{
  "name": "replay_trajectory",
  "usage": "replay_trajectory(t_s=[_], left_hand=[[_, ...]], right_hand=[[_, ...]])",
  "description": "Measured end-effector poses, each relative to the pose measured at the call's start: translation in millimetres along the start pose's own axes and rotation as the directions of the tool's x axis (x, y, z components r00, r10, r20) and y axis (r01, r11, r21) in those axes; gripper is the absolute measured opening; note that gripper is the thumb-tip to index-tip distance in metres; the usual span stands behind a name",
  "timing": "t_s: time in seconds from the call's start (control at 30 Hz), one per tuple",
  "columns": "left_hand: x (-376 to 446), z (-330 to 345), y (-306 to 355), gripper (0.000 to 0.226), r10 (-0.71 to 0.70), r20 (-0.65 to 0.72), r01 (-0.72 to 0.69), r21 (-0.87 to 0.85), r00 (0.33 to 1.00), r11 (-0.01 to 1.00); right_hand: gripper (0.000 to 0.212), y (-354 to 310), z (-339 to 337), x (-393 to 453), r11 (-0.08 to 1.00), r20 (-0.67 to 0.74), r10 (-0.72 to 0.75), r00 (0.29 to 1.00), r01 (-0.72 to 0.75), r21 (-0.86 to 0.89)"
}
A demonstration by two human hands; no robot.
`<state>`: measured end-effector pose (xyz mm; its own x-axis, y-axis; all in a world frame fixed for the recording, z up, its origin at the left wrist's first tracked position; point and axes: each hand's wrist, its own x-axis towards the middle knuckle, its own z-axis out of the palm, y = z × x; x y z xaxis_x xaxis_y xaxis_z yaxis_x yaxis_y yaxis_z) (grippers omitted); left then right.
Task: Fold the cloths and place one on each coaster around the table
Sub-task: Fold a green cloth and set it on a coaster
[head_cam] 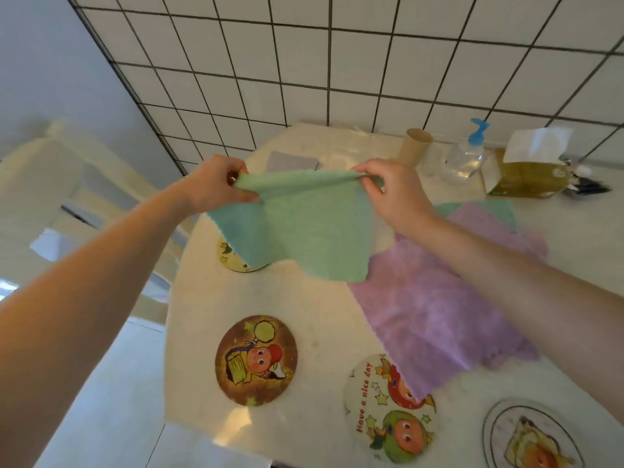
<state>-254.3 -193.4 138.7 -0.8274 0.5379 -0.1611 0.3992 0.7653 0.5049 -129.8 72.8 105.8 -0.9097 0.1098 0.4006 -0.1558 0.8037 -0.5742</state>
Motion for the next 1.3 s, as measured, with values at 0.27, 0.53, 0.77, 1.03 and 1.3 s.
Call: replay_trajectory(t_s=[0.27, 0.53, 0.77, 1.03, 1.3], left_hand=[[-88, 3, -68, 0.013, 0.309, -0.396, -0.273, 0.146, 0.864, 0.951], [-189, 127, -156, 0.014, 0.203, 0.050, -0.206, 0.074, 0.978, 0.976], [-233, 156, -185, 0.017, 0.098, 0.275, -0.100, -0.008, 0.956, 0.995], [-187, 121, -179, 0.040, -0.231, 0.185, 0.293, -0.492, 0.955, 0.820], [-132, 121, -172, 0.030, -0.458, 0.120, 0.441, -0.560, 0.881, 0.701]], right_hand=[[0.023, -44, 25, -66, 0.986, -0.026, -0.166, 0.986, 0.165, -0.030], [0.028, -48, 97, -224, 0.982, 0.465, 0.158, 0.871, -0.091, -0.164], [0.024, -65, 112, -284, 0.949, 0.611, 0.312, 0.727, -0.263, -0.172], [0.006, -58, 108, -227, 0.822, 0.278, 0.541, 0.794, -0.569, 0.028], [0.014, -36, 129, -171, 0.710, 0.125, 0.700, 0.703, -0.705, -0.006]])
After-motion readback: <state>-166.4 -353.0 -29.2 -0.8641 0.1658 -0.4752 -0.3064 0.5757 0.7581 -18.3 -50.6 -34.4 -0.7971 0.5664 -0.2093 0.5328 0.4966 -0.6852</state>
